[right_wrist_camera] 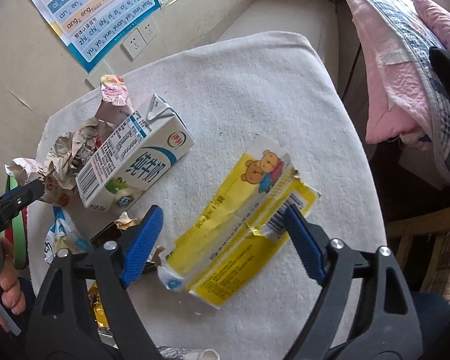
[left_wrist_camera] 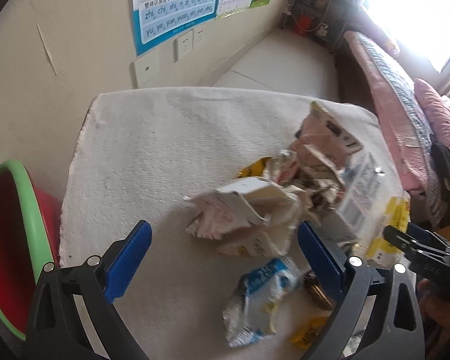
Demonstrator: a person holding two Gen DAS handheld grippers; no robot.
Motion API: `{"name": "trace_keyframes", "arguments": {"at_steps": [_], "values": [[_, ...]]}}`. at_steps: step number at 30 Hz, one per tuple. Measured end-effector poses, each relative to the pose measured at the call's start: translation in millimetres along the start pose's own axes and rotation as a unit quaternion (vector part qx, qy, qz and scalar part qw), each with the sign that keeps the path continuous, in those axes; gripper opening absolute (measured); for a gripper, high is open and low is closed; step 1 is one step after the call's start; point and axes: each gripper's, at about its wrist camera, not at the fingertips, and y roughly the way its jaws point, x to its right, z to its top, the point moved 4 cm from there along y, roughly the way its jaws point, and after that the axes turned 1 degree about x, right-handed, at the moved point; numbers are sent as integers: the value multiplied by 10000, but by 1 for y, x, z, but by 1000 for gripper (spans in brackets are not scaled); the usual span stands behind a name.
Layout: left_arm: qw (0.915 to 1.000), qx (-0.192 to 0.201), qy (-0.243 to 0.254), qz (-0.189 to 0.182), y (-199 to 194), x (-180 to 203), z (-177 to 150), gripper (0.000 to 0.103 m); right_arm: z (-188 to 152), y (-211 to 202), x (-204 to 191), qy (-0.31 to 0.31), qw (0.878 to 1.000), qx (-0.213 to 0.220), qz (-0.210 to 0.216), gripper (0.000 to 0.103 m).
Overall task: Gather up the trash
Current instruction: 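Grasp the paper carton with the left tool while the right tool grasps the yellow carton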
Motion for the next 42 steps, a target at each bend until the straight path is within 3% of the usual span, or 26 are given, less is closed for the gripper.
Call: {"name": "trace_keyframes", "arguments": {"at_steps": [2,5,7,8,18,42], "values": [[10000,55,-70,15,1,-5,1,88,2,-3,1,-29,10000,65,6,65],[9998,46,-150,-104,2,-9,1,65,4,-4,2,-11,9999,75,131,47],[9997,65,-137,-168,1,-10,1,45,3,-3,1,-7,9998,44,187,45],[9997,77,-133,-191,0,-10,1,41,2,-2,0,-2,9998,22,214,42],[9989,406,-79,-229,-25,-11,1,38,-4,-17,-4,-56,9991,76,421,19],[9940,1031,-126,-337,-127,-28,-24,38,-4,-107,-63,-698,9917,860,647,19]]}}
